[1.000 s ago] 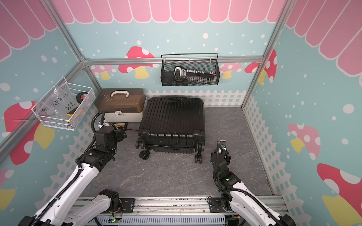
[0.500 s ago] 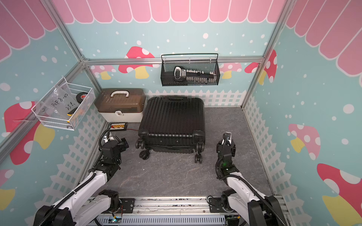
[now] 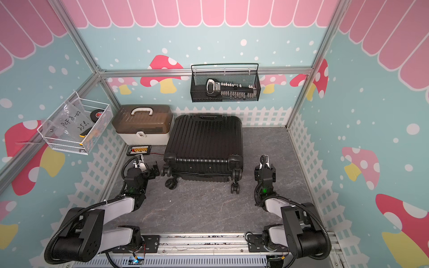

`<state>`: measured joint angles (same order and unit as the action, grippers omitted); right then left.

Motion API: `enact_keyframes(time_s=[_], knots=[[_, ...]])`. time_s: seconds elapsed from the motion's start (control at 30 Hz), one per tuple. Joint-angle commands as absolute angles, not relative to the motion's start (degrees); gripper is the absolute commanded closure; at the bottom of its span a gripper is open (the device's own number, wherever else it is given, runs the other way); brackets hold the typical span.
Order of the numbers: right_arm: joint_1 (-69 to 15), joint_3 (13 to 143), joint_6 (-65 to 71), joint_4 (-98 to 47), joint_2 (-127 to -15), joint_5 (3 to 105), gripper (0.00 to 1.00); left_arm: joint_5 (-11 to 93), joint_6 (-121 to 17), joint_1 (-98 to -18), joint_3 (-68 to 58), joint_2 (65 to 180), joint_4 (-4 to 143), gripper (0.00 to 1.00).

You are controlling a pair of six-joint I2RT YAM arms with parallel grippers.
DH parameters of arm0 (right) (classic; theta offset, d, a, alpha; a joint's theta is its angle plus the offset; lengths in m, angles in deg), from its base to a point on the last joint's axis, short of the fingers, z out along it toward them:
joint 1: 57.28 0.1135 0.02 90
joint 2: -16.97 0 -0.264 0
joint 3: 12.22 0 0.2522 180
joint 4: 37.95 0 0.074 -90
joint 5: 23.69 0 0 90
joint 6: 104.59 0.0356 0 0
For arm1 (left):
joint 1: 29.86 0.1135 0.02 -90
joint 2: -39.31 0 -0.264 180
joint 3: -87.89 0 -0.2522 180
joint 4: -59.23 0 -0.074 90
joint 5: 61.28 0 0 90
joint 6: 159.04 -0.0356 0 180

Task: Close the suitcase zippers
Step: Reset both arms

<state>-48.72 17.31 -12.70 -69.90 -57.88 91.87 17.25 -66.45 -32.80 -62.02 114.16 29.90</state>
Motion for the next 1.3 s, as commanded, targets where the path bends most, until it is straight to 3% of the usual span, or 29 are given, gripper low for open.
enact_keyframes(time_s=[0.0,0.27,0.33,0.5,0.53,1.27], knots=[[-49.27,17.01,-15.31,-77.12,-59.72,88.59,0.40,24.18,-68.11,-32.06,-63.72,117.89,16.55,0.01],[-49.93,17.72,-17.03,-83.94,-67.46,85.80,0.30,20.59,-67.43,-31.97,-62.35,127.78,8.33,0.01],[-50.30,18.31,-16.33,-81.94,-67.18,85.73,0.23,16.62,-65.49,-31.97,-58.74,126.38,18.31,0.01],[-51.23,20.27,-15.59,-78.75,-67.64,84.40,0.09,13.58,-65.23,-32.19,-56.59,127.61,20.62,0.01],[-51.58,20.56,-15.14,-78.40,-67.84,84.21,0.02,13.69,-64.98,-32.15,-56.29,127.19,21.93,0.01],[-52.92,20.70,-12.44,-80.13,-70.57,87.23,0.01,13.60,-65.10,-32.23,-56.28,127.37,21.75,0.01]])
